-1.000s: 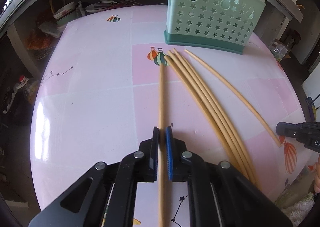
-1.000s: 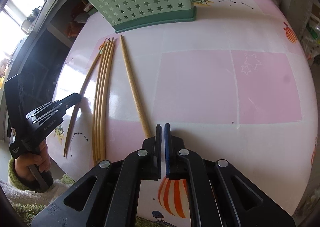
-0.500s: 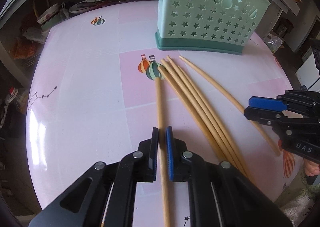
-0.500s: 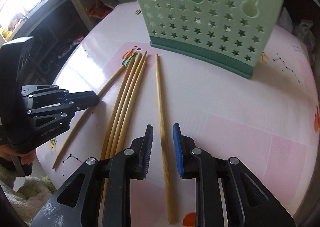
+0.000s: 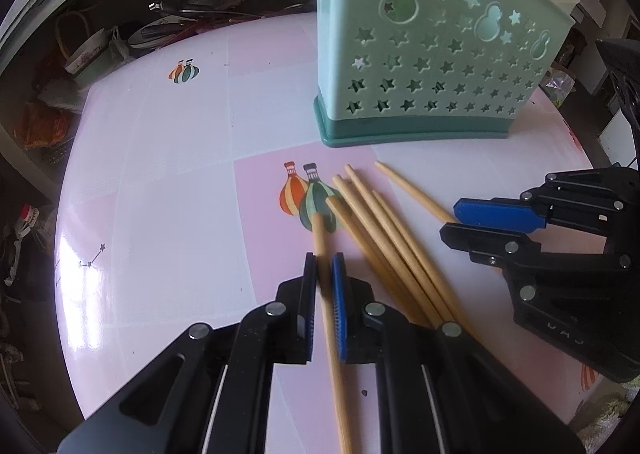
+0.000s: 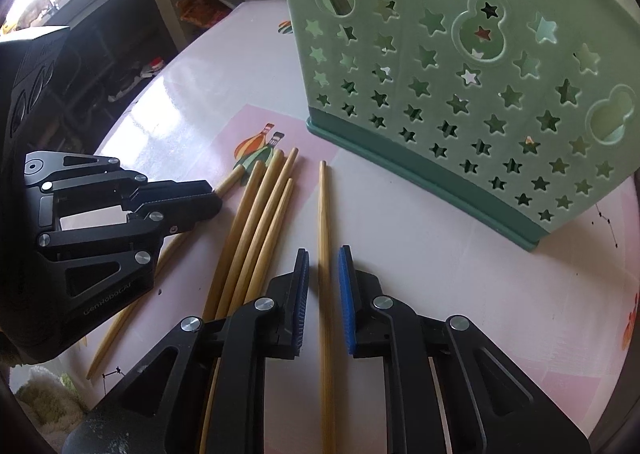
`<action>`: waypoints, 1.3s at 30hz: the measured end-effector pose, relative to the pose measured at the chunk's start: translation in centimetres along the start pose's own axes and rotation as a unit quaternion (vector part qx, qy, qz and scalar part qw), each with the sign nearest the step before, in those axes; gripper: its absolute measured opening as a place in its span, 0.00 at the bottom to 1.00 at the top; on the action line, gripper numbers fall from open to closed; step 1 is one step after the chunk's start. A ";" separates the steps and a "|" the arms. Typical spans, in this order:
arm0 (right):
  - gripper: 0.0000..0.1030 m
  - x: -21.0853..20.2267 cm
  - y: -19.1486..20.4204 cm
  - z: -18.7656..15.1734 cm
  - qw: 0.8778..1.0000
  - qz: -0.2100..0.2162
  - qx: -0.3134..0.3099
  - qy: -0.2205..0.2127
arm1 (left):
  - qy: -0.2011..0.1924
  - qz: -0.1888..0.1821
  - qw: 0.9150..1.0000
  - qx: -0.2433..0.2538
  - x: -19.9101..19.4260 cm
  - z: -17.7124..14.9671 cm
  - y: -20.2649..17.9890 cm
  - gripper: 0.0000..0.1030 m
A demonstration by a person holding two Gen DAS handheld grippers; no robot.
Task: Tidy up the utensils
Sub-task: 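Grasp a chopstick with the left tool while the right tool holds its chopstick, then lift the chopstick and drop it into the holder with the left tool while the right tool holds its chopstick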
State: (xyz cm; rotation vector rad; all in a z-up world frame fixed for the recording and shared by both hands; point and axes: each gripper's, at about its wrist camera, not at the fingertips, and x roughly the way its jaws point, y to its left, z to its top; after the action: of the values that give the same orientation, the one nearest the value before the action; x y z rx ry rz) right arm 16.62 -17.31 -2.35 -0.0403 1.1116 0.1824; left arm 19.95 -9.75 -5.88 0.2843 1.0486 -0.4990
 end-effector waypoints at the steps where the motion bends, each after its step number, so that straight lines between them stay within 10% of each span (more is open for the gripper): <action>1: 0.13 0.0 0.1 0.0 1.000 -0.002 -0.001 -0.003 | -0.002 0.001 1.000 -0.002 0.0 0.0 0.1 0.07; 11: 0.04 -2.3 -1.7 -0.9 0.997 0.028 0.056 -0.037 | -0.040 0.000 0.999 -0.036 -1.4 -1.1 0.2 0.06; 20: 0.04 -12.1 -4.5 -3.2 0.981 0.069 0.115 -0.140 | -0.156 -0.047 0.984 -0.075 -10.5 -1.8 1.8 0.06; 31: 0.04 -18.9 -5.4 -4.6 0.955 0.087 0.154 -0.239 | -0.304 -0.125 0.941 -0.079 -21.8 0.9 2.6 0.06; 39: 0.04 -20.1 -5.5 -5.6 0.949 0.092 0.156 -0.258 | -0.423 -0.163 0.889 -0.070 -26.9 8.2 1.4 0.06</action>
State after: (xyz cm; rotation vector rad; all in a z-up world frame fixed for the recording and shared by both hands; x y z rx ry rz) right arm 3.96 -25.98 12.78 0.3779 0.6084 0.1678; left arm 16.01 -5.39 21.63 -0.2437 0.2614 -0.7524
